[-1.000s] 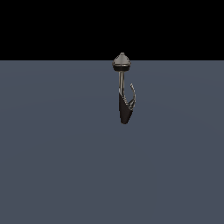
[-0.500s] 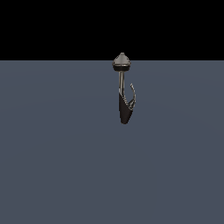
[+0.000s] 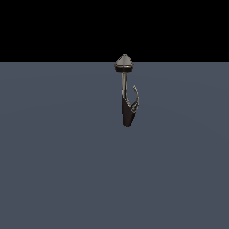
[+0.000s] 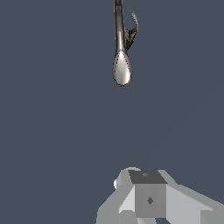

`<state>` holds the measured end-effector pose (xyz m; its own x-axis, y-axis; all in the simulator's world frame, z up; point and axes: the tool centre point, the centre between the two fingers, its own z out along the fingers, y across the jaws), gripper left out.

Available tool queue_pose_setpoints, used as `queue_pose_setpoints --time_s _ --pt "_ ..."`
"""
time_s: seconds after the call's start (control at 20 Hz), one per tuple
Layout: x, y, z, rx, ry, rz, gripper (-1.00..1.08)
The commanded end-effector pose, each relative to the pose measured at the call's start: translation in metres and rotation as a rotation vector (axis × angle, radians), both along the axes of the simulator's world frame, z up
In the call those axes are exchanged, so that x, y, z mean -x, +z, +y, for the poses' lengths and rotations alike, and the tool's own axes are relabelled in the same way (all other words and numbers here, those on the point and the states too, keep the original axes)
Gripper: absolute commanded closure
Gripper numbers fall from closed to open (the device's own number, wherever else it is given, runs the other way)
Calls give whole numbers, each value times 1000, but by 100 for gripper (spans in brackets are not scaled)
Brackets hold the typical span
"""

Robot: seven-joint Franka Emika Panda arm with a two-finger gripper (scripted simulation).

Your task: Turn on the faucet by rotating a designated handle.

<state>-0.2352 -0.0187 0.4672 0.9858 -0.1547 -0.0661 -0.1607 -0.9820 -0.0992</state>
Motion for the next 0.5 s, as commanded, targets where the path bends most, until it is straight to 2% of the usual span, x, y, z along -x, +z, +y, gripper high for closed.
queue_pose_setpoints --time_s 0.0,0.45 --pt "-10 -1 1 -18 -30 9 108" --pt "-65 -13 3 -115 -206 62 108"
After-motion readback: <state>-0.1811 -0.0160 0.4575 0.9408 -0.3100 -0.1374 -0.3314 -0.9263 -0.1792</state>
